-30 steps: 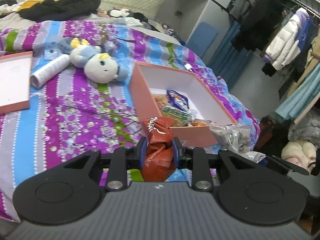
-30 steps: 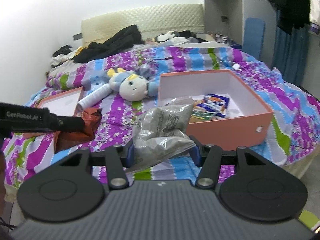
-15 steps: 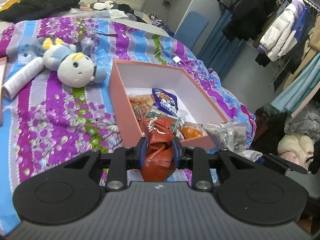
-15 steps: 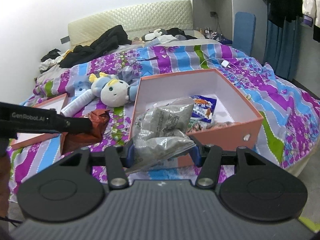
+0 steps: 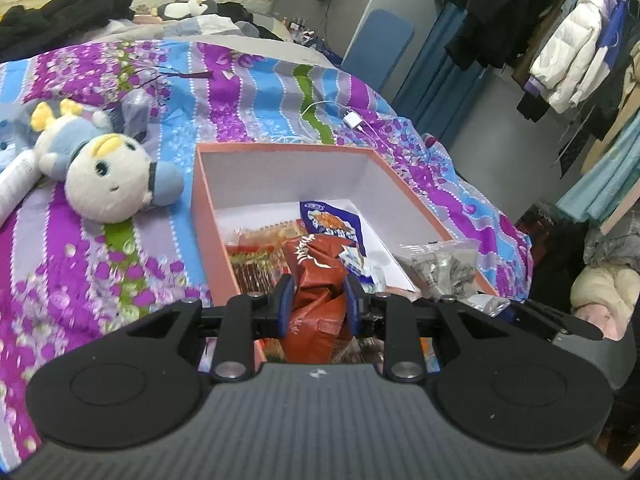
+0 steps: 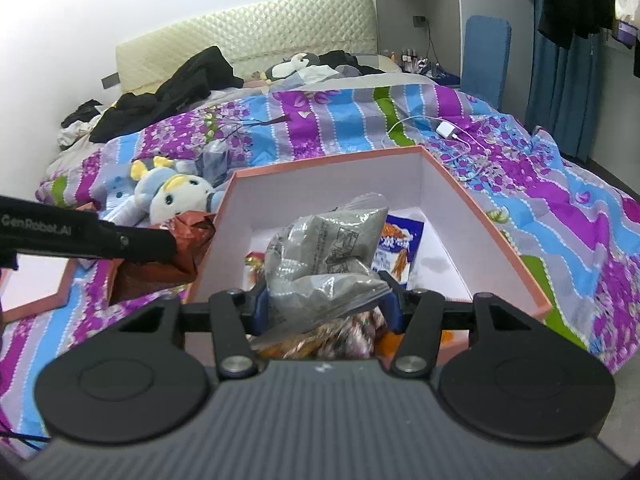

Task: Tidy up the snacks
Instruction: 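Lower both snacks into the pink box and open both tools, then withdraw both open tools up from the pink box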

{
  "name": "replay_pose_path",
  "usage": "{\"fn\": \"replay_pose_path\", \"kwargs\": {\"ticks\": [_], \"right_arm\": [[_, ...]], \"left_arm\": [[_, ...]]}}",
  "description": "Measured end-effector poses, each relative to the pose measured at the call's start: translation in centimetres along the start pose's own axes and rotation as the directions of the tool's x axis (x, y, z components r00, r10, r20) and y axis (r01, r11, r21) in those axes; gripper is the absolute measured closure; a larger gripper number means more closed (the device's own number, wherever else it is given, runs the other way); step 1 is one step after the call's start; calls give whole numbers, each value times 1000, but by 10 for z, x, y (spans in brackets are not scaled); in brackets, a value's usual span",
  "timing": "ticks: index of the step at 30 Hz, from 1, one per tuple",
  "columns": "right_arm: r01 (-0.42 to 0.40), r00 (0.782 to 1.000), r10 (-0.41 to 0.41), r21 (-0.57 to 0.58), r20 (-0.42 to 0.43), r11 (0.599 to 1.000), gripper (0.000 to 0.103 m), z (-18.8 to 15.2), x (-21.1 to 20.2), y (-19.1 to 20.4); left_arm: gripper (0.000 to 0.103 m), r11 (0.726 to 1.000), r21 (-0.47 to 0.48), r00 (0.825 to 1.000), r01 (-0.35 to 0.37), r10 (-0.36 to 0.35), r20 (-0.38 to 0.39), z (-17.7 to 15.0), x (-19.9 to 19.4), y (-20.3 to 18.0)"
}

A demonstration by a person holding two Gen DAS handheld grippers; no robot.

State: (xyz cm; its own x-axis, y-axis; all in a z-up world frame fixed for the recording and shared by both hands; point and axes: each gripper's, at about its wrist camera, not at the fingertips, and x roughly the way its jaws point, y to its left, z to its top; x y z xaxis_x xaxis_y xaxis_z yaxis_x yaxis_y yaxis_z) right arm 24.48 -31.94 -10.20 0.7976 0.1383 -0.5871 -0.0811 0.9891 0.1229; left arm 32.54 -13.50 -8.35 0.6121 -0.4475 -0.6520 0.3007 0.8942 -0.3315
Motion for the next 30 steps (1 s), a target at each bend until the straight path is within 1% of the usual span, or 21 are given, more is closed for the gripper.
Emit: {"fn": "replay_pose_path", "kwargs": {"ticks": [6, 11, 14, 19, 27, 30], "right_arm": [[15, 1000, -15, 19, -12, 1000, 47, 9, 45, -14], [21, 999, -21, 4, -31, 1000, 47, 17, 72, -20], [22, 999, -21, 16, -48, 1000, 46, 21, 85, -26], [37, 995, -33, 37, -91, 999, 46, 21, 104, -33], [57, 993, -51, 50, -106, 997, 45, 19, 108, -34], [59, 991, -51, 59, -123, 997, 43, 18, 108, -36]], "left_arm": [[72, 1000, 10, 1000, 6, -5, -19, 24, 48, 8], [72, 999, 27, 999, 18, -17, -28, 40, 80, 9], [72, 999, 32, 999, 22, -21, -36, 48, 97, 10], [71, 999, 31, 997, 27, -25, -72, 49, 121, 15], [71, 999, 43, 995, 25, -21, -97, 43, 130, 21], [63, 999, 38, 994, 16, -12, -111, 43, 129, 22]]}}
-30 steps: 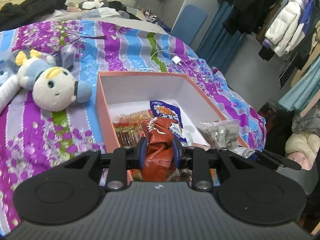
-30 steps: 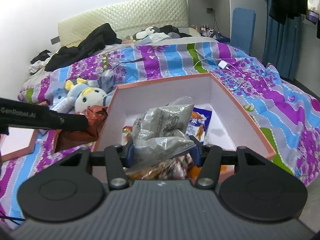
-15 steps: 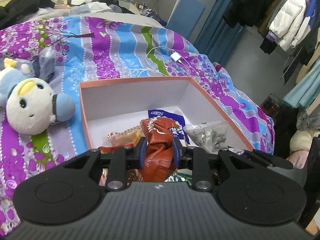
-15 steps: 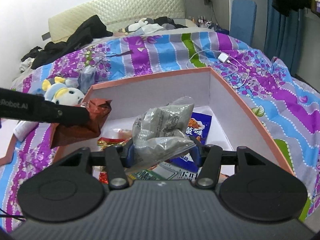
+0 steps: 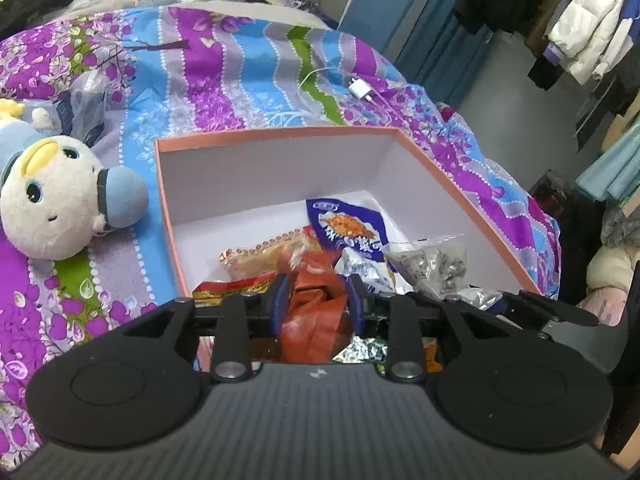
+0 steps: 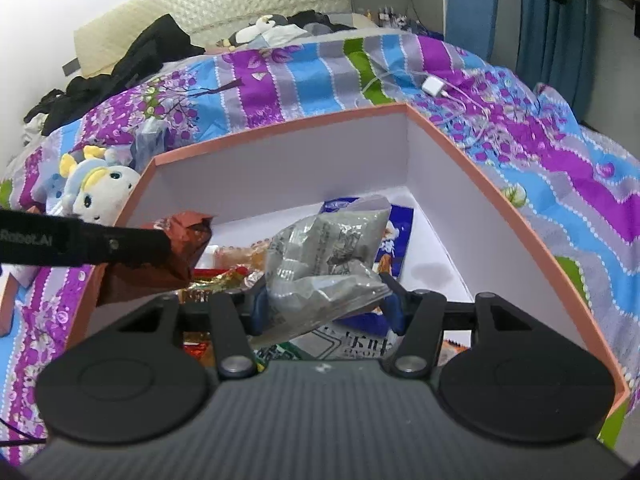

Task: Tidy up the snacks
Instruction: 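Withdraw both open tools up from the pink box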

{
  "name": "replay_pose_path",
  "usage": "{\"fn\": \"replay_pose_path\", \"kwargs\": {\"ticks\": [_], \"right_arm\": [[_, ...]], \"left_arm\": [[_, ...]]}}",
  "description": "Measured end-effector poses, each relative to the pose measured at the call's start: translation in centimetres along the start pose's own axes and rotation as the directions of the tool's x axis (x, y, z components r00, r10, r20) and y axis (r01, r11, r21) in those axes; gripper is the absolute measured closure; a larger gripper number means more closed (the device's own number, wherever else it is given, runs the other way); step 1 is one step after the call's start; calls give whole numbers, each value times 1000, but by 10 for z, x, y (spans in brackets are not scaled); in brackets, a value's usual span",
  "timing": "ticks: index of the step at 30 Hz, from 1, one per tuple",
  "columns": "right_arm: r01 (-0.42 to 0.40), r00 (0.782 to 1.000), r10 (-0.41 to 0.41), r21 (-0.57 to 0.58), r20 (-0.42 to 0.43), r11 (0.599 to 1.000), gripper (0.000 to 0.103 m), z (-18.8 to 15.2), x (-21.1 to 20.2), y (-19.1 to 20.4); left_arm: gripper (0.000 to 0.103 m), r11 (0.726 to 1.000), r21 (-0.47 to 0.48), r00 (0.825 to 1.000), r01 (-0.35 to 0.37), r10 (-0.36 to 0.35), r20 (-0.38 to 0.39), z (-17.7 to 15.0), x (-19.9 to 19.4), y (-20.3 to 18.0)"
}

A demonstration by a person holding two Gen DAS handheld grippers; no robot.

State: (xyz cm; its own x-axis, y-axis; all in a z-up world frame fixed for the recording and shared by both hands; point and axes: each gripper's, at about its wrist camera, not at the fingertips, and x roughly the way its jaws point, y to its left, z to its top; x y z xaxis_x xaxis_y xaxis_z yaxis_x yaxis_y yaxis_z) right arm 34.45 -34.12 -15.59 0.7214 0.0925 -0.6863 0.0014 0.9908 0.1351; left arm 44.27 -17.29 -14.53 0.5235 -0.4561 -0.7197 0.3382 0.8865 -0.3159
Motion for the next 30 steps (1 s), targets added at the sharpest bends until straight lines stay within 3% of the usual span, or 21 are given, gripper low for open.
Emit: {"fn": "replay_pose_path", "kwargs": {"ticks": [2, 5, 16, 30], "right_arm": [[7, 1000, -7, -11, -1, 1000, 39, -1, -2, 1], [6, 1000, -6, 0, 16, 1000, 32, 1, -12, 1], [-19, 991, 19, -2, 132, 1000, 32, 6, -98, 17], [-12, 966, 9, 12, 258, 1000, 32, -18, -223, 42]], "left_arm": [[55, 1000, -8, 1000, -6, 7, 18, 0, -7, 0], [53, 1000, -1, 999, -18, 18, 43, 1, -23, -5], [53, 998, 51, 989, -46, 38, 145, -12, -126, -43], [53, 994, 89, 962, -61, 35, 272, -71, -270, -92]]}}
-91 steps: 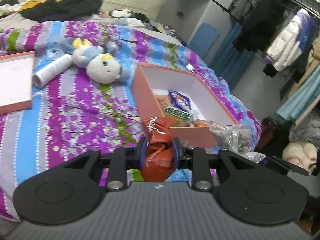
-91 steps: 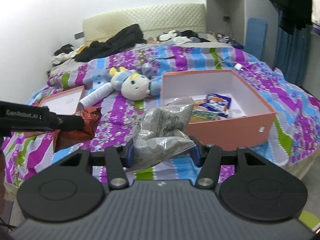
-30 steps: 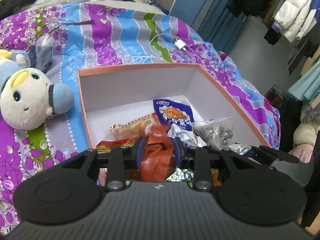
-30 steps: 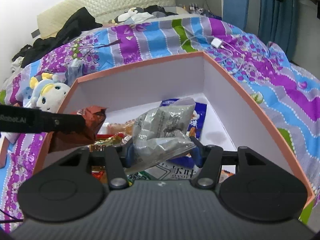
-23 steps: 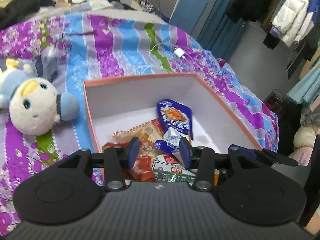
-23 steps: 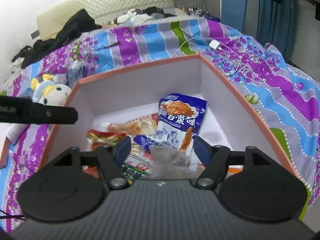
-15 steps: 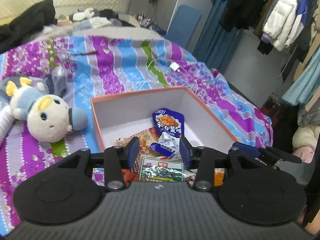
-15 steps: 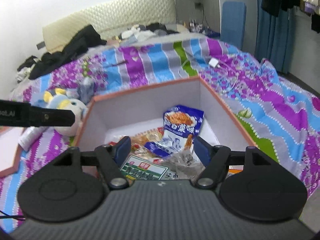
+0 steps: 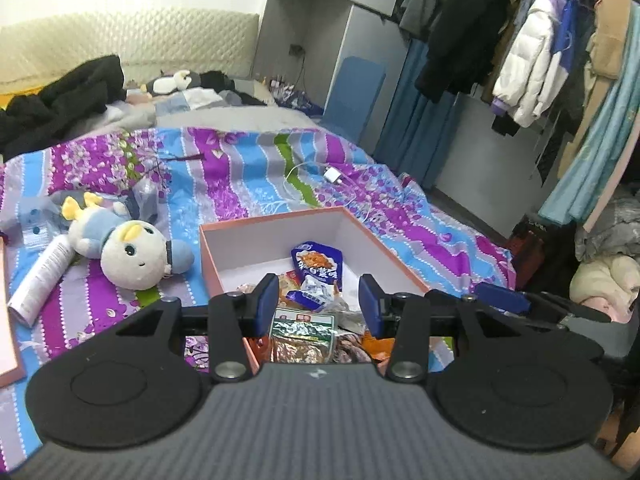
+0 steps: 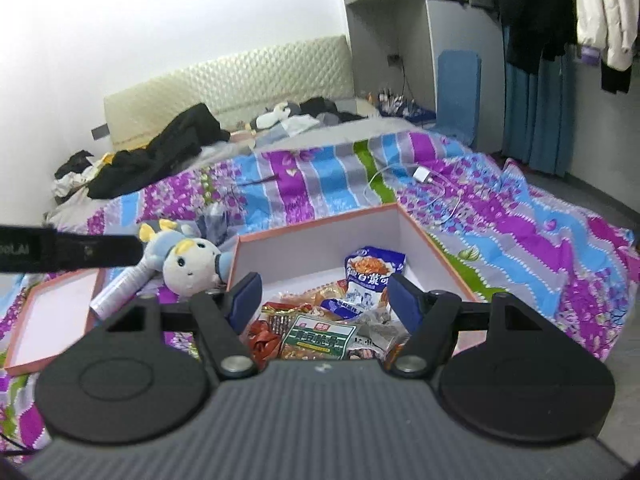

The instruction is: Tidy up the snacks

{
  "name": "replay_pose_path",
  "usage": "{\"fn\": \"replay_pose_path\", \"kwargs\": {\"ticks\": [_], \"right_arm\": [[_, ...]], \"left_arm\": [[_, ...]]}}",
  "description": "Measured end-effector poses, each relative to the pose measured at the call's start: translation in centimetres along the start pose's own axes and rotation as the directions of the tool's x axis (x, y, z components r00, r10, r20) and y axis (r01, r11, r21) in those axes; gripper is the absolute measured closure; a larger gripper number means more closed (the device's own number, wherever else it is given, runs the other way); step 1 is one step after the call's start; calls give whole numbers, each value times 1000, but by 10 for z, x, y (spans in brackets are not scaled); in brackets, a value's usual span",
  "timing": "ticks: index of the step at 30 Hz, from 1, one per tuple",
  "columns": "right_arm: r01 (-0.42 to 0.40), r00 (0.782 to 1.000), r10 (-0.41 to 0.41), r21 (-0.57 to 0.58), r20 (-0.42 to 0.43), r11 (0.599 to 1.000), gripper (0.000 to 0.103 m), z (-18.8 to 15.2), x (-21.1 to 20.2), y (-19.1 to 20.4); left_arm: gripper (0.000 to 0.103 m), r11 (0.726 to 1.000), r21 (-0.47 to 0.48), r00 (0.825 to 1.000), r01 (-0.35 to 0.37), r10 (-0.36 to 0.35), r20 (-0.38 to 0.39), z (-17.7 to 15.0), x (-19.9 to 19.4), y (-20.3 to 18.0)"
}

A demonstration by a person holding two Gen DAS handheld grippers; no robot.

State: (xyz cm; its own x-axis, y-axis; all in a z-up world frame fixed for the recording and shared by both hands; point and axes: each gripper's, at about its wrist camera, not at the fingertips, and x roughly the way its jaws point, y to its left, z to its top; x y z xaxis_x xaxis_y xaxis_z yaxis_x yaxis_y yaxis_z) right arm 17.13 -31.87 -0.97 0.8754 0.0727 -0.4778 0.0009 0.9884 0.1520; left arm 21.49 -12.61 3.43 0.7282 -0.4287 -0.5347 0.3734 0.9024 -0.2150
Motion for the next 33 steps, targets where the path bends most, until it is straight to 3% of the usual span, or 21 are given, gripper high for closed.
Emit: {"fn": "replay_pose_path", "kwargs": {"ticks": [8, 17, 26, 33], "right_arm": [[0, 998, 0, 1, 58, 1000, 32, -5, -66, 9], [-8, 998, 8, 7, 58, 1000, 32, -25, -110, 13], [2, 998, -2, 10, 61, 1000, 31, -56, -133, 22], [32, 998, -32, 3, 58, 999, 31, -65, -137, 19]], "left_arm": [[53, 999, -22, 997, -27, 28, 68, -21, -82, -20], [51, 997, -38, 993, -70, 73, 96, -49, -141, -26], [43, 996, -19, 992, -88, 89, 86, -83, -160, -32], [43, 995, -7, 992, -102, 102, 68, -108, -158, -36]]}}
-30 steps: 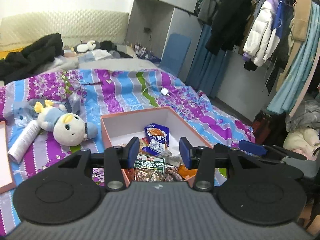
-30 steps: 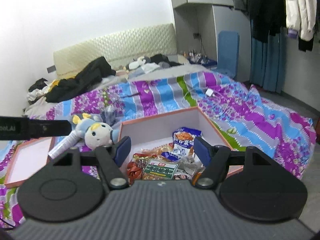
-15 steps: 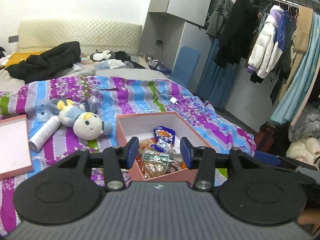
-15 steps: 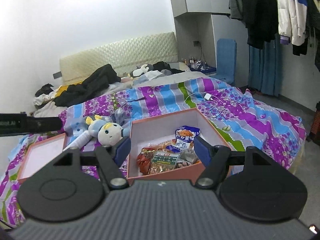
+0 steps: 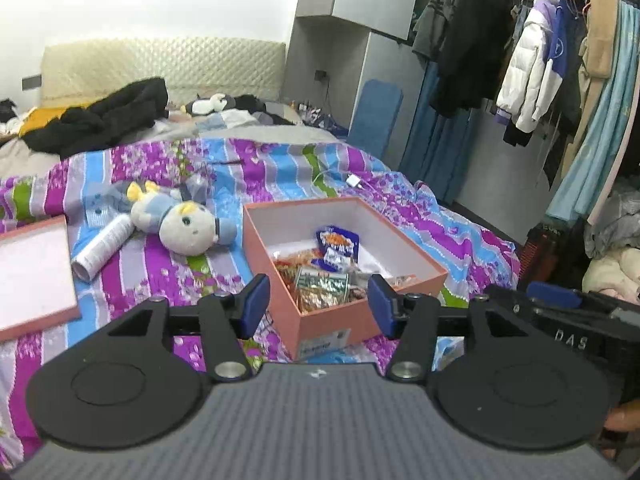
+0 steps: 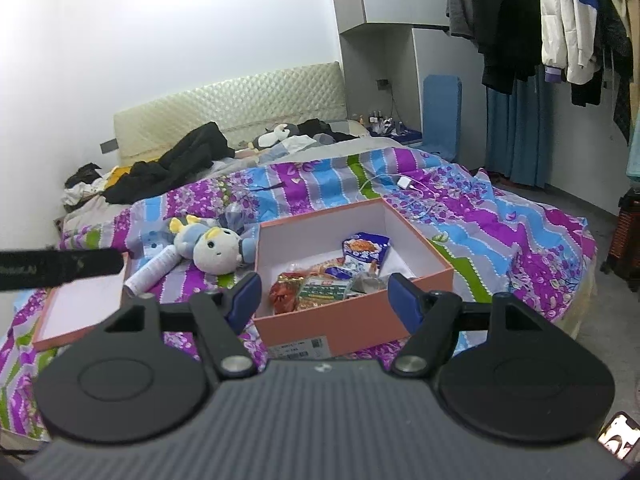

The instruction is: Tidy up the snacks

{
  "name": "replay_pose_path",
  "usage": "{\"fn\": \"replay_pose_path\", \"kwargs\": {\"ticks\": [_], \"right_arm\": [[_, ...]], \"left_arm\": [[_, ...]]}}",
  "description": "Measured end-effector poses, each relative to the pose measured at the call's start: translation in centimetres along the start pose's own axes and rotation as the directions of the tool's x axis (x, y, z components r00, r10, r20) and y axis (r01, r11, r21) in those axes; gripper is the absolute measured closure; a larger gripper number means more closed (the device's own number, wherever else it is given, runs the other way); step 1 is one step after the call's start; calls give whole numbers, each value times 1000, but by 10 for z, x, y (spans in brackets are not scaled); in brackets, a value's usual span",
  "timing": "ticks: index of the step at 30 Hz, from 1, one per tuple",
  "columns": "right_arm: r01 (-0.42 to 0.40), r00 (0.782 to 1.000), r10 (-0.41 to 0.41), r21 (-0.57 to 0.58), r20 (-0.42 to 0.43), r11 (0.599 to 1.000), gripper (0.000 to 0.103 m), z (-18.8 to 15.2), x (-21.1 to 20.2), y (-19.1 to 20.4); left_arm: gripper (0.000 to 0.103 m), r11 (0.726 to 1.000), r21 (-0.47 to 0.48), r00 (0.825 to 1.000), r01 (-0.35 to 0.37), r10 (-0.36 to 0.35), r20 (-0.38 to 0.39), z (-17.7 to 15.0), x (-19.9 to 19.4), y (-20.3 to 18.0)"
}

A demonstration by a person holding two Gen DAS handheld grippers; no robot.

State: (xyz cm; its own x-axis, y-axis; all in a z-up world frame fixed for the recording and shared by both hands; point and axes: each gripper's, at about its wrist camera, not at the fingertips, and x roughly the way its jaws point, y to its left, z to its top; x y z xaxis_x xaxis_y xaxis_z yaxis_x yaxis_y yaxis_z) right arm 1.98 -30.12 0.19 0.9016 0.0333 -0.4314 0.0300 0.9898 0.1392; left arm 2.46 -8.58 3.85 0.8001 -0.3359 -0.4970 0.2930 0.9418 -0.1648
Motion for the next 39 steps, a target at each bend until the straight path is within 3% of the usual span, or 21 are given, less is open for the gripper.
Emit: {"fn": "replay_pose_path", "kwargs": {"ticks": [23, 27, 30, 34, 37, 39], "right_arm": [[7, 1000, -6, 8, -15, 1000, 31, -5, 4, -2], [3, 1000, -3, 5, -15, 1000, 31, -5, 3, -2], [4, 1000, -4, -3, -15, 1000, 31, -4, 4, -2], [9, 1000, -9, -7, -11, 1000, 30, -3, 5, -2], [3, 1000, -3, 3, -3, 1000, 14, -4, 6, -4], [16, 1000, -16, -2, -4, 1000, 14, -4, 8, -3]], "left_arm": [[38, 999, -26, 999, -22, 21, -25, -9, 14, 8], [28, 999, -33, 999, -26, 25, -32, -8, 16, 9], [11, 999, -26, 999, -41, 40, -33, -7, 17, 11], [8, 998, -9, 997, -65, 65, -27, -7, 17, 13], [6, 998, -11, 998, -64, 64, -29, -7, 17, 17], [5, 998, -18, 998, -61, 61, -32, -7, 17, 18]]}}
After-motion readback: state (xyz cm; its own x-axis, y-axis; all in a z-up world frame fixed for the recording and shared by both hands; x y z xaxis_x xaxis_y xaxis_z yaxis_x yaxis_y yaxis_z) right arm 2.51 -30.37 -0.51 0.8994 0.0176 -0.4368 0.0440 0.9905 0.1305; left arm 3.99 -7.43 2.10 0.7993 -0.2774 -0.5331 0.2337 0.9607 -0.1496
